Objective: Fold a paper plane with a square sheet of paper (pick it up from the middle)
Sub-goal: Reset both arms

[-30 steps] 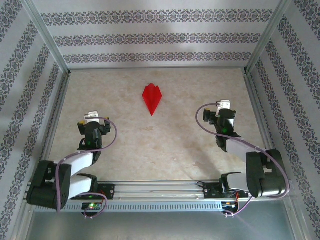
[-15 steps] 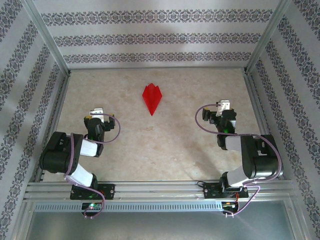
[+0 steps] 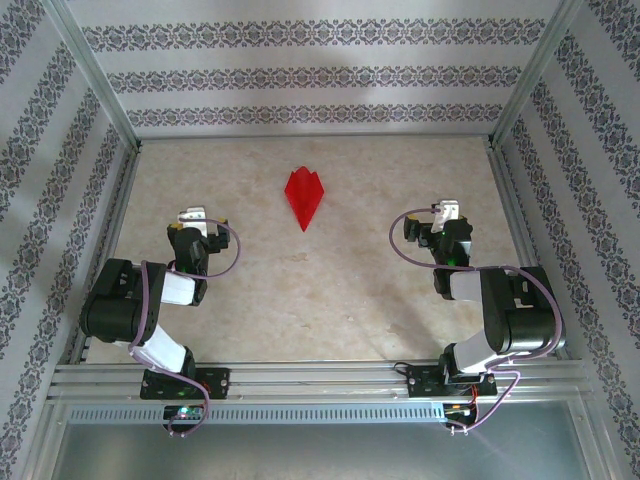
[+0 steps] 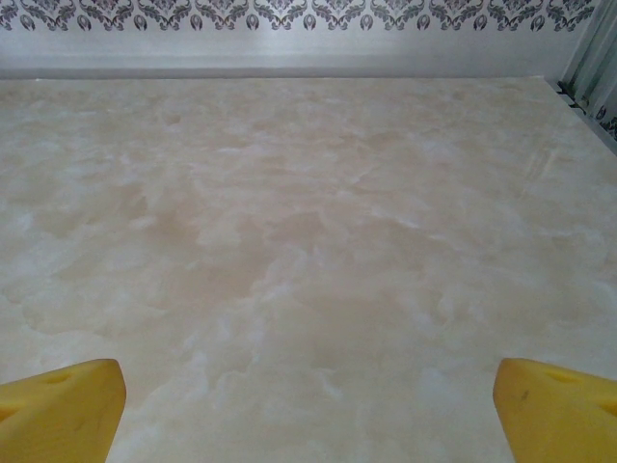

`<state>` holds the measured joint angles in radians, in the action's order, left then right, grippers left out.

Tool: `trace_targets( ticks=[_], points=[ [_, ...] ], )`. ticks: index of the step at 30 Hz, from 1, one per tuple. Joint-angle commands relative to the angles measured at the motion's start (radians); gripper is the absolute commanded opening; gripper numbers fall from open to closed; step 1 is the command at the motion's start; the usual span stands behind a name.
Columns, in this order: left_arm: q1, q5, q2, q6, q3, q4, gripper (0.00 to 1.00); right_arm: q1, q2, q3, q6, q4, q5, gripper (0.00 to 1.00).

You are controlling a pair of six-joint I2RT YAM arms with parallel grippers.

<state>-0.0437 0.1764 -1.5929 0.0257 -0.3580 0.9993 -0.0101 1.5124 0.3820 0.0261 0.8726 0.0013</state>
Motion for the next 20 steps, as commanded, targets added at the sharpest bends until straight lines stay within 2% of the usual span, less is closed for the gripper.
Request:
trace_targets(
  ticks=[1,20],
  points=[
    [0.011,-0.018,-0.001,-0.010,-0.010,-0.008,0.99,0.005,0.006,0.005,0.003,0.033,-0.007,0.98],
    [0.018,-0.035,-0.001,-0.004,-0.018,-0.022,0.99,0.006,0.006,0.006,0.003,0.032,-0.007,0.98]
  ],
)
